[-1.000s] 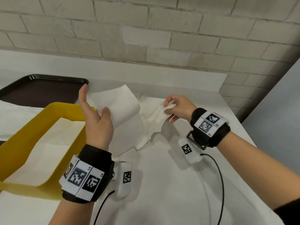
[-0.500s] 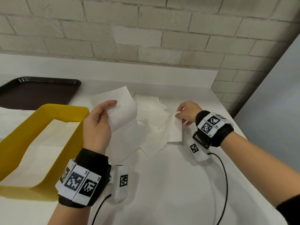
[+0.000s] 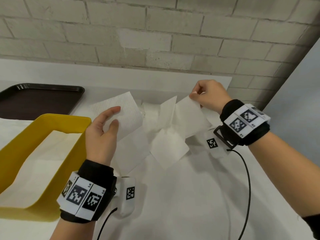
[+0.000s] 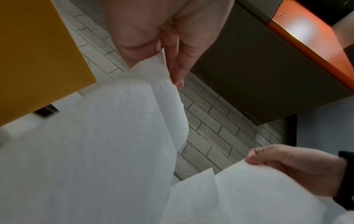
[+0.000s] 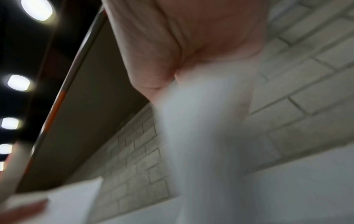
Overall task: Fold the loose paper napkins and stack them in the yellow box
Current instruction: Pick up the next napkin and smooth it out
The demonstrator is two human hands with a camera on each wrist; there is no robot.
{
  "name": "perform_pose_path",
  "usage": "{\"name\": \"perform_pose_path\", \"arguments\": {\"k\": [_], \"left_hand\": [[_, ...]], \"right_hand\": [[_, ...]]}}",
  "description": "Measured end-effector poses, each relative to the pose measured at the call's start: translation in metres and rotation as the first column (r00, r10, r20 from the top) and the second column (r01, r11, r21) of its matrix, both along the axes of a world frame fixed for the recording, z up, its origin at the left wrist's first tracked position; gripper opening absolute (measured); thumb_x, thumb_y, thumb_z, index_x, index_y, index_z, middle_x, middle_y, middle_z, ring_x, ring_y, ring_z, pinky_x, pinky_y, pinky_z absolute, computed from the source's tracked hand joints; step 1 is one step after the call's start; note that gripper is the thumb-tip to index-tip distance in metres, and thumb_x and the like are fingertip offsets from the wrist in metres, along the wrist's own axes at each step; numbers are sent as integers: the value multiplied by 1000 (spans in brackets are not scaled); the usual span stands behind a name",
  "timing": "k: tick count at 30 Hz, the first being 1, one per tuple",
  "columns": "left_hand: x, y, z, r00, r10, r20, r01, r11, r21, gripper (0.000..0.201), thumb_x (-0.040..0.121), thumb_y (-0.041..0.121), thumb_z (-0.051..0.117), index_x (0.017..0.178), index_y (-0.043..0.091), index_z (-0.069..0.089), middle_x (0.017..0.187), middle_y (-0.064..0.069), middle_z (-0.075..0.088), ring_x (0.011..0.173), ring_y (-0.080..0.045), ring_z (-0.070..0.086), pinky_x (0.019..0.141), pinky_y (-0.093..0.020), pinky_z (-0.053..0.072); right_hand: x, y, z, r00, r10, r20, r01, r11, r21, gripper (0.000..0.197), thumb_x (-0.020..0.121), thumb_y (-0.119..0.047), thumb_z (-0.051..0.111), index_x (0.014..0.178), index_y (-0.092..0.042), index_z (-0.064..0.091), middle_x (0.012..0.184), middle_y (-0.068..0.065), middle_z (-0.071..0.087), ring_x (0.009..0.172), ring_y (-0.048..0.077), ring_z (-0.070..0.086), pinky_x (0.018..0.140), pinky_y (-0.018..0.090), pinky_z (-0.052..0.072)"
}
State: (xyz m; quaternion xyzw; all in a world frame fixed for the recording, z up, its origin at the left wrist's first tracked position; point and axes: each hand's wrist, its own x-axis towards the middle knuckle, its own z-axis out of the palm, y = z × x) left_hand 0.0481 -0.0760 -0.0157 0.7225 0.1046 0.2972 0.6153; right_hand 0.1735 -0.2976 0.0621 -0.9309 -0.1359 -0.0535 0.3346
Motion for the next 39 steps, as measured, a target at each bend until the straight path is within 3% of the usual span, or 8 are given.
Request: {"name": "perform_pose_path", "arguments": {"k": [13,16,19,25,29,33,36,39], "left_hand": [[12,-9,3,995,-83,55,84,996,-12,37,92,-3,43,104,27,61,118,7,60,109,4,51,88,1,37],[10,-16,9,974,-195,111,208,972,-114,16,92,25,53,100,32,64,113,15,64,110,4,54,93,-13,40],[9,-24,17,941,-305,144,322,939,-118,37,71,52,58,104,35,63,113,16,64,114,-1,54,91,-15,43],[18,-38,29,949,-271,159,285,956,-72,22,77,41,69,99,37,64,107,17,66,112,-3,57,103,-30,43],[26,-38,33,942,-272,195,284,958,-37,21,80,35,60,101,35,64,103,17,69,106,-3,61,95,-25,47],[29,-38,37,956,-191,224,216,972,-94,19,94,9,51,87,23,63,68,22,68,68,8,62,62,-10,47],[22,-40,43,958,-202,205,235,960,-153,32,97,31,35,82,17,60,51,20,60,51,8,55,50,-5,40],[16,-38,48,952,-224,211,261,950,-169,57,69,64,31,89,19,62,61,23,65,64,10,61,58,-3,43]], "right_hand": [[-10,13,36,821,499,-277,-351,824,445,23,84,15,50,94,-1,62,68,-2,70,64,9,68,63,23,57],[-12,21,41,811,523,-261,-348,790,505,23,79,16,56,96,1,60,69,0,71,67,10,70,65,23,58],[-15,33,46,836,502,-224,-306,763,569,14,79,11,61,88,-1,61,66,2,71,65,11,70,61,22,57],[-20,55,52,912,393,-122,-260,780,569,6,84,-6,64,79,-5,62,61,1,67,54,8,65,45,18,49],[-21,69,53,948,319,-25,-268,835,481,6,83,-11,66,78,-9,62,60,-4,55,48,0,50,41,12,36],[-19,78,48,957,291,-8,-249,833,494,18,83,-11,66,68,-15,58,63,-7,53,51,-5,50,47,5,37],[-19,81,44,949,313,-29,-260,833,489,18,87,-13,62,71,-16,54,73,0,59,62,6,54,51,8,42],[-18,82,44,949,315,3,-275,825,493,18,88,-13,60,73,-17,52,79,11,63,70,18,59,62,25,46]]}}
